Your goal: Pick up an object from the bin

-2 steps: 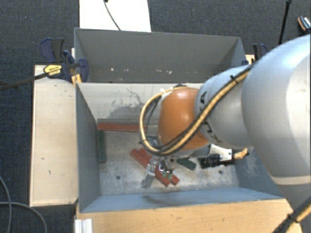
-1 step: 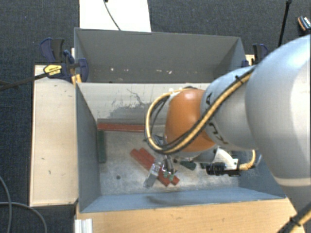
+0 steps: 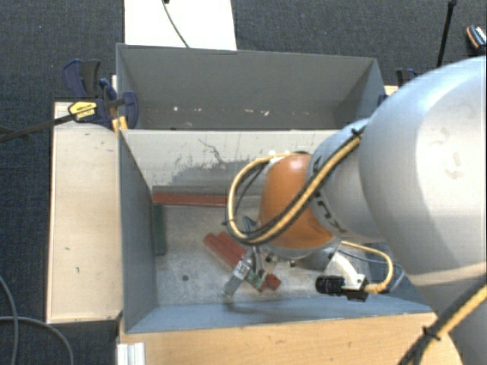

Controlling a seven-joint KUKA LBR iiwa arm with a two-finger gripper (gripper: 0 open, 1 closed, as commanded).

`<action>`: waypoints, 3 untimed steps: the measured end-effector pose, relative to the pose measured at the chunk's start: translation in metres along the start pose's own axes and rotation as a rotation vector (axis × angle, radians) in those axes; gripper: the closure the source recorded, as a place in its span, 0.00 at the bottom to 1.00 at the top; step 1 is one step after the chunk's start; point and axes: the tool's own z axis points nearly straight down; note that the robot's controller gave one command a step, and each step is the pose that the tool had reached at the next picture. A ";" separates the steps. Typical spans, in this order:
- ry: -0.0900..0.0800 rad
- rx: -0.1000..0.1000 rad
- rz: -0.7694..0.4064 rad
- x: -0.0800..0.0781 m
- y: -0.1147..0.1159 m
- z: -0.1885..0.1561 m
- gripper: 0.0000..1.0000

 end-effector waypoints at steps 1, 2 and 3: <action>0.001 0.000 0.002 0.000 0.000 0.000 0.00; 0.001 -0.002 0.005 0.001 0.000 0.000 1.00; -0.007 -0.006 0.005 0.001 0.000 -0.024 1.00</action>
Offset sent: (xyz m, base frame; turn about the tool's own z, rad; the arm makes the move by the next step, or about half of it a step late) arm 0.0000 0.0000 0.0000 0.0000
